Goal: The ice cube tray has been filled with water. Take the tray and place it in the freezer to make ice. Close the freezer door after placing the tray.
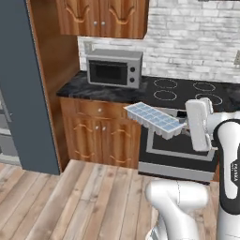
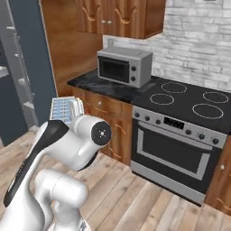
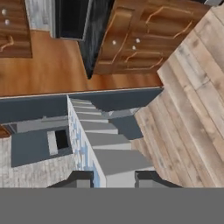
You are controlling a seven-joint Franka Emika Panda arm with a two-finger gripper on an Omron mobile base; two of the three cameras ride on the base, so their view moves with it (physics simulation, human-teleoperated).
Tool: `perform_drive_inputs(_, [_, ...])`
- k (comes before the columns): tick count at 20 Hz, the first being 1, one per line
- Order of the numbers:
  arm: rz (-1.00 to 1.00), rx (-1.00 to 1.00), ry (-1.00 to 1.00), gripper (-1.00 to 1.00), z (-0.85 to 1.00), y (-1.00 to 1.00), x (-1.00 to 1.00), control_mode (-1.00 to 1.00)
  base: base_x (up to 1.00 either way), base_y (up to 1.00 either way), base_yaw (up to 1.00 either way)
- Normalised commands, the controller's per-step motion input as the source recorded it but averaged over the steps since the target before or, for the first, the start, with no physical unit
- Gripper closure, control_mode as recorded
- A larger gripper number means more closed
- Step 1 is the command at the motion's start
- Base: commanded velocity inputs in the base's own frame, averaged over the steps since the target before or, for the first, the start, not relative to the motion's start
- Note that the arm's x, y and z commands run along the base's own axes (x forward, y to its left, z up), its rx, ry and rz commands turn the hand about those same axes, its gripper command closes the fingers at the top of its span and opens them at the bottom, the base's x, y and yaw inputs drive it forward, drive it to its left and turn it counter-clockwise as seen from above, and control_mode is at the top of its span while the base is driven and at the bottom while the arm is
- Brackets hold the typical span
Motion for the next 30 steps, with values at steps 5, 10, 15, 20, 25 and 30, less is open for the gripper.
perform_drive_inputs(5, [0.0,0.0,0.0,1.0,0.0,0.0,0.0,1.0,0.18,0.54,0.42])
perform_drive_inputs(10, [0.0,0.0,0.0,1.0,0.0,0.0,0.0,1.0,0.32,0.49,0.37])
perform_drive_inputs(15, [0.0,0.0,0.0,1.0,0.0,0.0,0.0,1.0,0.48,0.28,0.33])
perform_drive_inputs(20, [0.0,0.0,0.0,1.0,0.0,0.0,0.0,1.0,0.55,0.0,0.3])
perform_drive_inputs(25, [0.0,0.0,0.0,1.0,0.0,0.0,0.0,1.0,0.76,0.0,0.33])
perform_drive_inputs(30, [0.0,0.0,0.0,1.0,0.0,0.0,0.0,1.0,0.91,0.0,0.31])
